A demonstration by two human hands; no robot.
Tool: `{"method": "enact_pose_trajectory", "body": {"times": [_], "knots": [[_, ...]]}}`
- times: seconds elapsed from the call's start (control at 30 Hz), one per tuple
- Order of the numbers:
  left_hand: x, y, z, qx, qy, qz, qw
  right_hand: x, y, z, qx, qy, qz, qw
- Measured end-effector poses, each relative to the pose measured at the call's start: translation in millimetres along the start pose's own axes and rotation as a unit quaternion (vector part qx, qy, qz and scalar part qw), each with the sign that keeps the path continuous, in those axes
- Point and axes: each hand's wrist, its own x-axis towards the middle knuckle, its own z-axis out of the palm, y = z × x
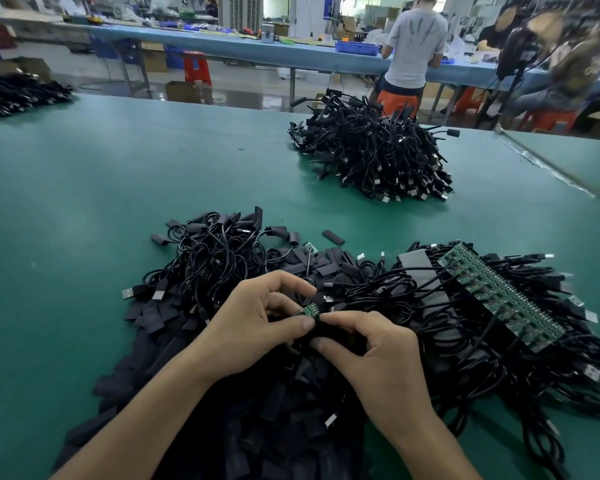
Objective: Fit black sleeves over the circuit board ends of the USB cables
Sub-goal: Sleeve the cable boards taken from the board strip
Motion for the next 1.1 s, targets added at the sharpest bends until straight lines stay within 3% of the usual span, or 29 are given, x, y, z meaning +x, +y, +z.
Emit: {"method": "enact_pose_trajectory", "body": {"times": [0.13, 0.47, 0.77, 0.93, 1.1], "knots": [[1.1, -0.8, -0.2, -0.015, 0.008, -0.008, 1.0, 0.5, -3.2, -0.2, -0.059, 0.01, -0.035, 0.998], [1.3, 0.2, -3.0, -0.038, 0.028, 0.01, 0.999, 2.0, -4.1, -2.4, -0.031, 0.03, 0.0, 0.999], [5.3, -7.7, -3.8, -0.06, 0.169, 0.002, 0.984, 0.3, -9.3, 1.2, -0.197, -0.075, -0.024, 0.977], [4.9, -9.0, -5.2, -0.055, 0.17, 0.003, 0.984, 0.7, -7.3, 1.7, -0.257, -0.099, -0.004, 0.961], [4.4, -7.0, -4.3, -0.047, 0.158, 0.003, 0.986, 0.9, -8.1, -0.7, -0.237, -0.096, 0.002, 0.967]]}}
